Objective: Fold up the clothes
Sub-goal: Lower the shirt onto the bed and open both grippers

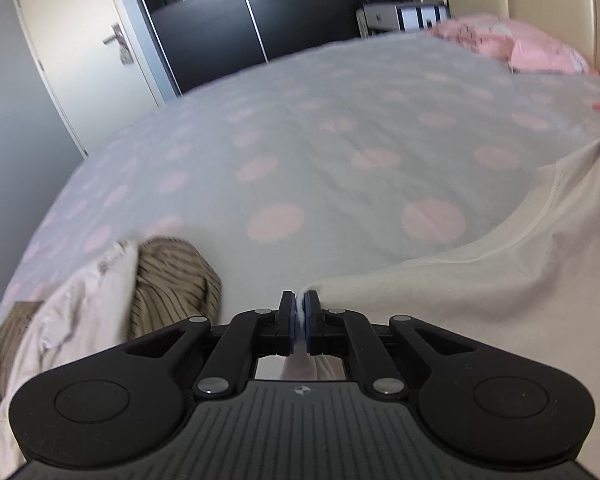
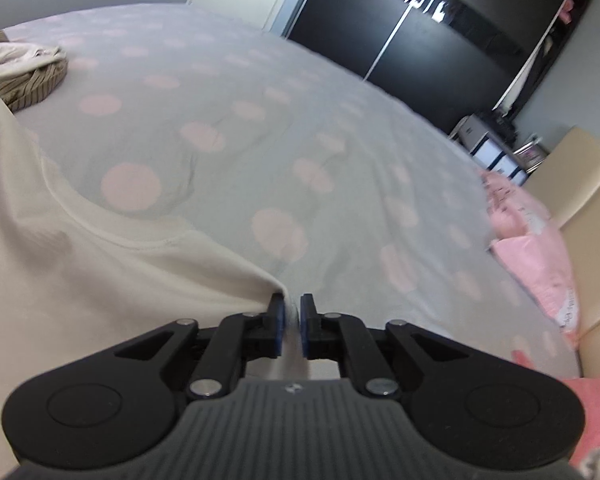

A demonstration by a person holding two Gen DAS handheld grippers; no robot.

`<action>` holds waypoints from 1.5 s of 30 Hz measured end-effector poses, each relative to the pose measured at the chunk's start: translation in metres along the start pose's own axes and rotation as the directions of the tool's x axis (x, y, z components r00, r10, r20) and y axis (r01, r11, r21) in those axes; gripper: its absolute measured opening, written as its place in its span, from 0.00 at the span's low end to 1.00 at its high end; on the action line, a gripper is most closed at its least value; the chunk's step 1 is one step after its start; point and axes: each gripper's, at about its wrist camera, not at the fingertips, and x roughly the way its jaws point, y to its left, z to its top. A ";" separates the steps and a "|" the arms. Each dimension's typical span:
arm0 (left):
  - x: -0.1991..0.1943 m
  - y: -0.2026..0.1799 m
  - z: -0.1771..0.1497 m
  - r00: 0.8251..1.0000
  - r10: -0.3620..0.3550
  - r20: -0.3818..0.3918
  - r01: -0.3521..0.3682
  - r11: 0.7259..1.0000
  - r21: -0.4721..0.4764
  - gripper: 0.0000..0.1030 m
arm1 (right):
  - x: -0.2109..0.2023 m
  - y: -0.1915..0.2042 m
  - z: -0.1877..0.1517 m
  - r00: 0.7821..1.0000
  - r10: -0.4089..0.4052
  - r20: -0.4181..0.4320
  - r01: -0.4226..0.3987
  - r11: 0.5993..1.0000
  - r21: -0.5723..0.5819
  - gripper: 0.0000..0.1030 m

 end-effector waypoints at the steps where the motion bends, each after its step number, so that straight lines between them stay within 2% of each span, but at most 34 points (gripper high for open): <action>1: 0.003 0.001 -0.001 1.000 -0.005 -0.010 0.005 1.000 -0.009 0.05 | 0.000 -0.003 -0.001 1.000 0.020 -0.010 -0.020 1.000 0.001 0.20; 3: 0.009 0.004 -0.004 0.999 -0.014 -0.030 0.013 1.000 -0.027 0.10 | -0.002 -0.008 -0.001 1.000 0.015 -0.017 -0.015 1.000 -0.004 0.29; 8: 0.001 0.014 -0.004 1.000 -0.019 -0.018 0.017 0.996 -0.083 0.39 | -0.030 -0.033 -0.006 1.000 0.004 -0.020 -0.004 1.000 0.002 0.31; 11: -0.012 0.019 -0.004 1.000 -0.027 -0.006 0.026 0.992 -0.121 0.40 | -0.049 -0.043 -0.013 0.999 0.011 -0.034 -0.011 1.000 0.015 0.31; 17: -0.043 0.019 -0.016 1.000 -0.030 0.001 0.030 0.992 -0.125 0.41 | -0.083 -0.050 -0.034 0.998 0.017 -0.053 -0.014 0.998 0.060 0.36; 21: -0.060 0.020 -0.030 0.999 -0.043 -0.030 0.039 0.990 -0.136 0.43 | -0.102 -0.050 -0.051 0.997 0.032 -0.064 -0.026 0.995 0.094 0.42; 26: -0.076 0.020 -0.051 0.995 -0.057 -0.077 0.047 0.991 -0.128 0.45 | -0.117 -0.045 -0.075 0.996 0.060 -0.072 -0.049 0.988 0.146 0.42; 31: -0.077 0.027 -0.071 0.991 -0.088 -0.104 0.068 0.981 -0.180 0.50 | -0.116 -0.043 -0.093 0.991 0.114 -0.070 -0.092 0.961 0.259 0.42; 34: -0.070 0.025 -0.077 0.986 -0.107 -0.128 0.079 0.976 -0.204 0.50 | -0.109 -0.036 -0.095 0.970 0.221 -0.099 -0.182 0.934 0.307 0.47; 38: -0.063 0.017 -0.082 0.979 -0.127 -0.162 0.096 0.978 -0.186 0.50 | -0.105 -0.009 -0.097 0.918 0.360 -0.168 -0.308 0.912 0.272 0.63; 39: -0.062 0.015 -0.083 0.977 -0.128 -0.169 0.097 0.979 -0.179 0.50 | -0.101 -0.001 -0.100 0.907 0.373 -0.195 -0.319 0.911 0.262 0.63; 40: -0.061 0.015 -0.084 0.976 -0.128 -0.174 0.097 0.979 -0.177 0.50 | -0.097 0.006 -0.104 0.897 0.381 -0.225 -0.325 0.913 0.248 0.62; 41: -0.061 0.016 -0.084 0.976 -0.127 -0.175 0.095 0.979 -0.180 0.50 | -0.092 0.013 -0.107 0.892 0.371 -0.259 -0.318 0.921 0.224 0.56; 42: -0.061 0.017 -0.084 0.976 -0.126 -0.176 0.093 0.979 -0.184 0.50 | -0.088 0.018 -0.110 0.888 0.357 -0.291 -0.309 0.930 0.198 0.31; 43: -0.061 0.018 -0.084 0.976 -0.125 -0.178 0.091 0.978 -0.187 0.50 | -0.084 0.022 -0.112 0.884 0.340 -0.321 -0.297 0.939 0.176 0.14; 44: -0.061 0.019 -0.084 0.976 -0.124 -0.179 0.089 0.978 -0.190 0.50 | -0.083 0.020 -0.112 0.885 0.319 -0.338 -0.277 0.946 0.170 0.04; 45: -0.061 0.019 -0.085 0.976 -0.123 -0.180 0.087 0.977 -0.194 0.50 | -0.084 0.016 -0.109 0.893 0.298 -0.338 -0.253 0.952 0.173 0.03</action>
